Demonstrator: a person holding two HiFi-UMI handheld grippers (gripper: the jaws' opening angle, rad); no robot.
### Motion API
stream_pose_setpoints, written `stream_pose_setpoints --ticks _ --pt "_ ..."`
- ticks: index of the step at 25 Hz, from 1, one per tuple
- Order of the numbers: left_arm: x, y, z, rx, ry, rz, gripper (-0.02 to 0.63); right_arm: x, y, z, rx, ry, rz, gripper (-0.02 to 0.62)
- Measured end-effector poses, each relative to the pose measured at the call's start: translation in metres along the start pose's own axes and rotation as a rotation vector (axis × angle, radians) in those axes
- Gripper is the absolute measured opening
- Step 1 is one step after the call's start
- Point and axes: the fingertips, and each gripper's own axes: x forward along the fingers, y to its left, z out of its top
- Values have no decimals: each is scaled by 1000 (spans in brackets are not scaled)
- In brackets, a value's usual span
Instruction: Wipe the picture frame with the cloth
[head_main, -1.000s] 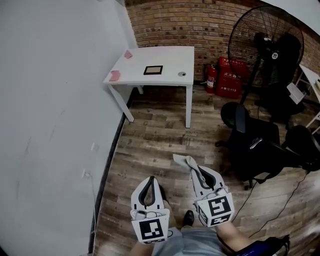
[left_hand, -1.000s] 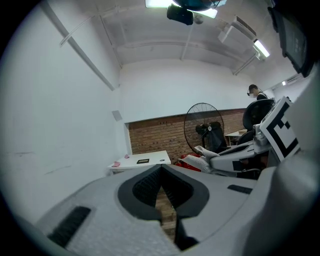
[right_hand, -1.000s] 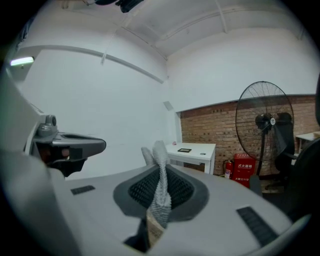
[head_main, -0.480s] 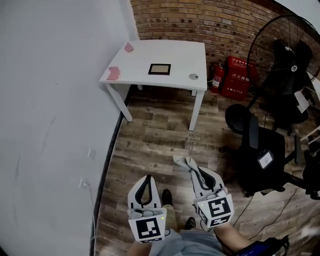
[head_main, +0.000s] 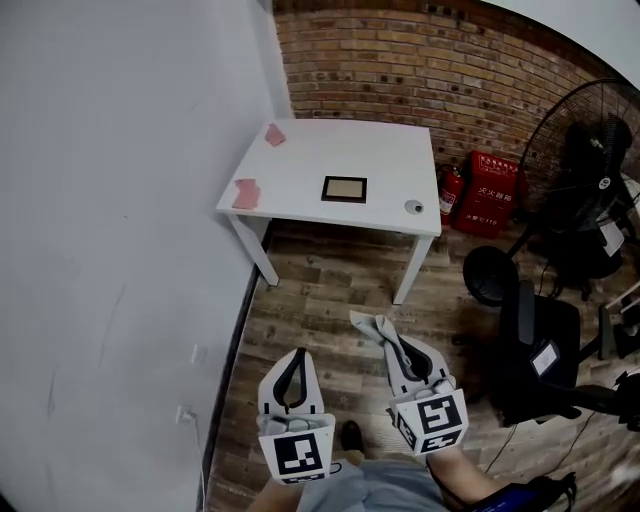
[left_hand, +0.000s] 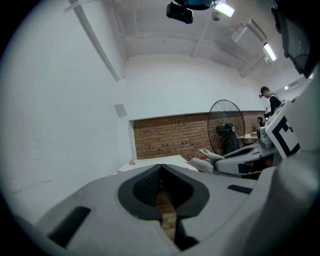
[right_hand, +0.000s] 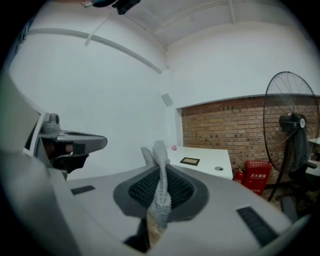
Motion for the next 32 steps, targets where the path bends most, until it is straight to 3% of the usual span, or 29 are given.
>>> stream_pose_setpoints --ticks 7,10,21,32 --pt "29 21 8 48 -40 -37 8 29 -1 18 -17 -23 -28 34" --pt "38 18 7 9 -21 -50 9 34 -7 19 -13 -26 -45 34" --pt "86 12 -13 27 23 -88 9 71 -34 8 14 -10 -64 34" --pt "210 20 -24 52 98 -99 8 171 -107 9 68 21 -67 34"
